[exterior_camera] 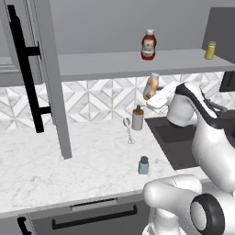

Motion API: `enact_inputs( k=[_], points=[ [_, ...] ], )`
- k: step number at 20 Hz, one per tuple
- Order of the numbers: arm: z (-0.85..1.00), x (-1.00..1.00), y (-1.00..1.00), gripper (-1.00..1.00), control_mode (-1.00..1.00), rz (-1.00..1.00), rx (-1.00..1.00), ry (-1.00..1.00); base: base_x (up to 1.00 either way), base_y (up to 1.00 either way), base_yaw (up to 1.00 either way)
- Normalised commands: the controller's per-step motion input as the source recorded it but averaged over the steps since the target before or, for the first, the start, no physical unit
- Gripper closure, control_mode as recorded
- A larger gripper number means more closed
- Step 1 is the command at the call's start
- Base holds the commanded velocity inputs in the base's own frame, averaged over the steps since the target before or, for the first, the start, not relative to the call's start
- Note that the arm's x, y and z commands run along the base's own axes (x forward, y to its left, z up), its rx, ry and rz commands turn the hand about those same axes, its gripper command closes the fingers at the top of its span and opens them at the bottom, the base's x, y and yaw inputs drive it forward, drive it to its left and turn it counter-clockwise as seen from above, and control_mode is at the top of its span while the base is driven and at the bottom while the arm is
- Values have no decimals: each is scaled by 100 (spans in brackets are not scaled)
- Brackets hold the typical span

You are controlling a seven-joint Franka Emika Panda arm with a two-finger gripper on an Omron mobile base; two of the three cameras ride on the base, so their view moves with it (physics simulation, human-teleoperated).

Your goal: Put the shaker and condiment bottle from the counter next to their counterparts in the cabinet.

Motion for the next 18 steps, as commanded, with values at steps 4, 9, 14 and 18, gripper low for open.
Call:
enact_inputs(
  k=[4, 9, 14, 18],
  points=[
    [79, 0, 14, 100, -100, -29, -2, 0, 0, 0, 0],
    [86, -10, 8, 100, -100, -27, 0, 0, 0, 0, 0],
    [59, -87, 0, 100, -100, -14, 0, 0, 0, 0, 0],
    [25, -100, 0, 100, -100, -9, 0, -3, 0, 0, 0]
  ],
)
